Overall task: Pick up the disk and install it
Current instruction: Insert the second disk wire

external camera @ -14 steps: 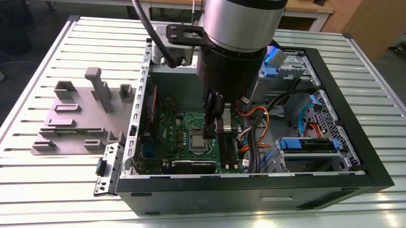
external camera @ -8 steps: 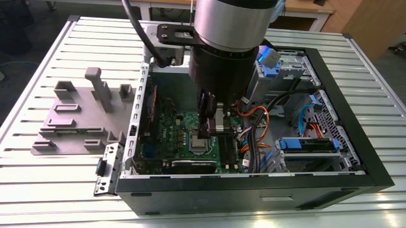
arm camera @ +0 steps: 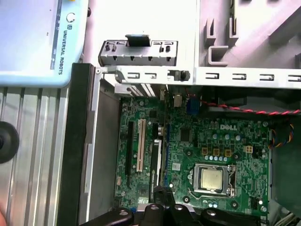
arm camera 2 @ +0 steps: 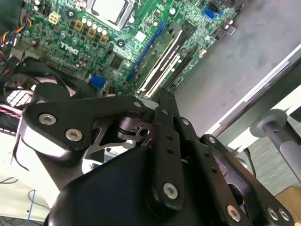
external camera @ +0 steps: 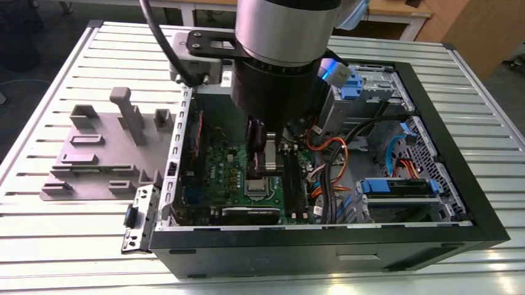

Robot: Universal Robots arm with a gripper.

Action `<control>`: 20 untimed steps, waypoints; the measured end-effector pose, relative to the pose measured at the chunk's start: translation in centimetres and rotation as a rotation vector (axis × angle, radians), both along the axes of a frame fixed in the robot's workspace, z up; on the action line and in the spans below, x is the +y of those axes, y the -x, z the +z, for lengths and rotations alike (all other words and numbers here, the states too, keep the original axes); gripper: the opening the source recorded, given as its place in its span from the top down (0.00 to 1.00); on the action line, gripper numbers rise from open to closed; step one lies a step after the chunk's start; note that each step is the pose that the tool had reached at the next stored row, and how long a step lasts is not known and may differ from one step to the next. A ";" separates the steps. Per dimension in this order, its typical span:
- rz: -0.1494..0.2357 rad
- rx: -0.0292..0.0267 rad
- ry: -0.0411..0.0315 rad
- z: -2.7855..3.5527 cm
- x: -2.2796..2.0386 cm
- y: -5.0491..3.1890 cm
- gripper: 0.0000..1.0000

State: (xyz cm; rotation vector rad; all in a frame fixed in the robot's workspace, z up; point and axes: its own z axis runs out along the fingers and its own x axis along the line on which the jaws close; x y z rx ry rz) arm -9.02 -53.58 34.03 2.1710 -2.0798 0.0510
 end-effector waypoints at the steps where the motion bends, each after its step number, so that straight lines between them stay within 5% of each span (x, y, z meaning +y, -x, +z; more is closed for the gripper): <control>1: 0.000 0.0000 0.0001 0.00 0.00 0.15 0.89; 14: 0.000 0.0000 0.0001 -0.01 0.00 2.17 0.89; 20: 0.000 0.0000 0.0001 -0.02 0.00 1.66 0.89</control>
